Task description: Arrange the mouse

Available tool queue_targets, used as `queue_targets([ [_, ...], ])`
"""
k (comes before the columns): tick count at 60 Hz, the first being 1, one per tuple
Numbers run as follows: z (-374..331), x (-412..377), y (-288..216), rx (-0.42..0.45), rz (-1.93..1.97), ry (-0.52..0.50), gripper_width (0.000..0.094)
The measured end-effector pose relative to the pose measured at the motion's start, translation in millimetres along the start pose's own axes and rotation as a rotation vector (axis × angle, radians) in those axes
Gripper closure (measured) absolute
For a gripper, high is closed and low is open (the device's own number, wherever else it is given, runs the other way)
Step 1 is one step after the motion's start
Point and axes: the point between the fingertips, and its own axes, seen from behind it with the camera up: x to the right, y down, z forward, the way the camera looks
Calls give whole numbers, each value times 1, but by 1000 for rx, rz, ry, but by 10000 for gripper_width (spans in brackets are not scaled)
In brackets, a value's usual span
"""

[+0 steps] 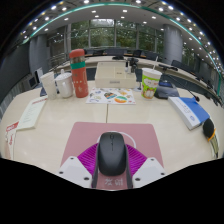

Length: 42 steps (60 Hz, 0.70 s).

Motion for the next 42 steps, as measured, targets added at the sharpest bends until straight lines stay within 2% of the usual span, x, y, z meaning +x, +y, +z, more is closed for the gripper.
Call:
queue_targets([
  [5,4,-1,17,-46,13,-4,474],
  [7,3,-1,13,-38,19,-5,440],
  [9,-1,2,14,-42,24,4,339],
  [13,-18,3,12,-52,27,15,59],
  [15,-31,3,8,-46,29,22,82],
  [26,-135,-2,-19,13,49,51,75],
  [35,-224,-1,-24,64,17,93,75],
  [42,-281,-4,-15,87,17,81,77],
])
